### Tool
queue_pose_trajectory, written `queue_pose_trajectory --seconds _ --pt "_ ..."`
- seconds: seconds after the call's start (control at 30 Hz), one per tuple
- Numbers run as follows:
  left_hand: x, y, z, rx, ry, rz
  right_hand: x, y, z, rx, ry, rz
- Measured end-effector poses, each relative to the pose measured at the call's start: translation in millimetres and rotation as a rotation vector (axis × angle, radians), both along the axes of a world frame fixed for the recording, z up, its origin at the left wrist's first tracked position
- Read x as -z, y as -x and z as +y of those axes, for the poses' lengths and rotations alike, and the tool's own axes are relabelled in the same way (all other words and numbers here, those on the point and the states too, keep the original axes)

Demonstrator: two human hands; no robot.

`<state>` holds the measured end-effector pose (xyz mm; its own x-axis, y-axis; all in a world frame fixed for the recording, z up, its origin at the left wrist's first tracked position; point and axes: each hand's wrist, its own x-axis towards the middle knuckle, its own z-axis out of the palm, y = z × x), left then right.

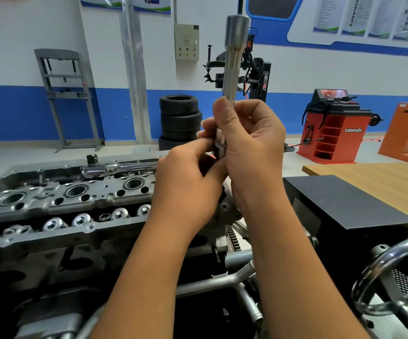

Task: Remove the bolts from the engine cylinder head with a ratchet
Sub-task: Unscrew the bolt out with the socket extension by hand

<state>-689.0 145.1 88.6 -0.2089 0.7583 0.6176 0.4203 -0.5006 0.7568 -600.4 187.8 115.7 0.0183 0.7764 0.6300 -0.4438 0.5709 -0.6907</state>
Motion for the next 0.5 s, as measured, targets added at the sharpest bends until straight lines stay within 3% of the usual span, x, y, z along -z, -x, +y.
queue_pose_trajectory --seconds 0.1,0.37,0.5 --pt "-2.5 -0.9 -1.2 0.037 0.029 0.022 -1.9 0.3 0.8 -0.004 0.006 -0.035" --pt "-1.7 -3.7 -2.5 -0.136 -0.037 0.002 -1.8 1.8 -1.6 -0.020 -0.009 -0.069" --pt "-3.0 -3.8 -2.5 -0.049 0.020 0.080 -1.3 0.7 -0.7 0.032 -0.032 -0.059"
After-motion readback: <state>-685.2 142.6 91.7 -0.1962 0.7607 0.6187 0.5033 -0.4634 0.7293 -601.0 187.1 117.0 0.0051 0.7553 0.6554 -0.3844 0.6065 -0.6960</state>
